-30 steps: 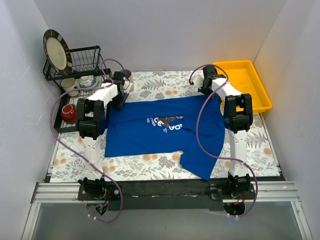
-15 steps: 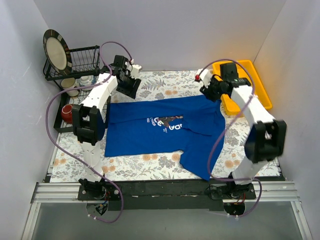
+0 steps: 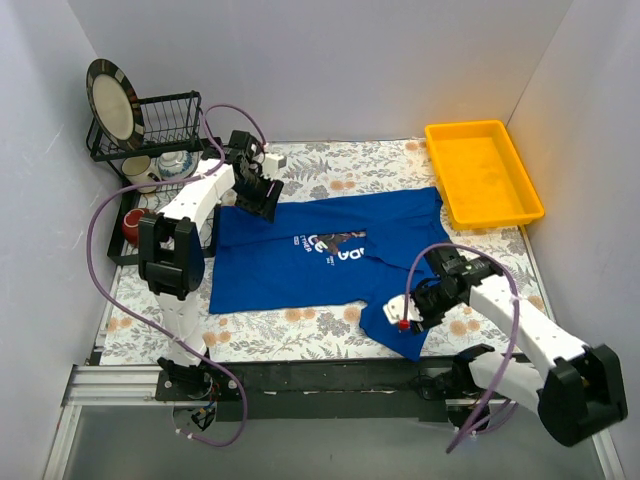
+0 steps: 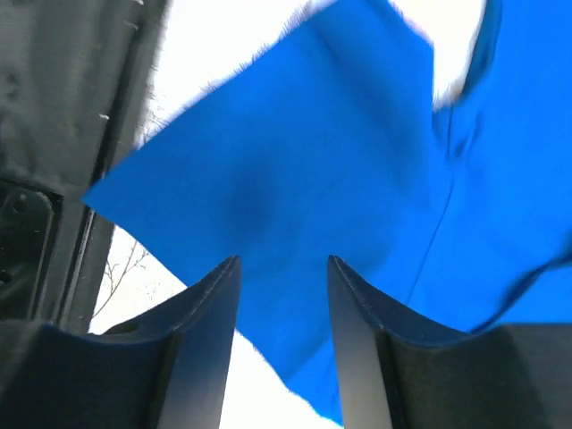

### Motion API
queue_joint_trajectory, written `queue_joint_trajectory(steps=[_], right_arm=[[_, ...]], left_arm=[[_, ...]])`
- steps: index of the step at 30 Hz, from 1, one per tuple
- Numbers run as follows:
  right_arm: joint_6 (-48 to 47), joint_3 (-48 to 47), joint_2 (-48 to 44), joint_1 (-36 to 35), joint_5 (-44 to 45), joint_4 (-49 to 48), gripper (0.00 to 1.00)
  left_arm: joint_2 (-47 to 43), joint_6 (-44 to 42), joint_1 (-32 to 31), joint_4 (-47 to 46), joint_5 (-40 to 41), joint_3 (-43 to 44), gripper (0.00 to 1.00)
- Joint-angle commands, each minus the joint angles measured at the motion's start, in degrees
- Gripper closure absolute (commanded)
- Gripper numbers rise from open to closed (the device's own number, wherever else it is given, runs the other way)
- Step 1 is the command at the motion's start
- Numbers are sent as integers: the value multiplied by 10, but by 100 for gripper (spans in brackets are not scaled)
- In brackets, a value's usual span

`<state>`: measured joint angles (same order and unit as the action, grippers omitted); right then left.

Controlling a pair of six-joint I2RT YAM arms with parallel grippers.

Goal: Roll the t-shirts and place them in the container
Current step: Fold the T-shirt at the center of the board.

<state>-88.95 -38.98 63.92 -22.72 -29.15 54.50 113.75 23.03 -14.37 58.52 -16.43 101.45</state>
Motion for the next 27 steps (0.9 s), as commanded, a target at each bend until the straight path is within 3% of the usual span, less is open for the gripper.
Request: queue_joint_trajectory(steps=[1,5,12,18,22,27], right_arm=[[-103,15,-73,-43,-39,8,51],[-138,5,-58,-72,-42,116,54],[-213,39,-98,-121,-17,205,59],[-222,77,-139,-171,12,192,56],[-215,76,-117,-193,19,184,56],[-115,65,-55,-231,55,133,56]], left_arm=[[-62,-9,5,1,24,-43,48],[-80,-2,15,-15,40,-89,48],[-92,10,29,-17,41,-112,48],[-114,11,47,-22,35,-134,48],[-139,10,55,-37,39,-158,47],[-155,25,67,-47,39,-178,47]])
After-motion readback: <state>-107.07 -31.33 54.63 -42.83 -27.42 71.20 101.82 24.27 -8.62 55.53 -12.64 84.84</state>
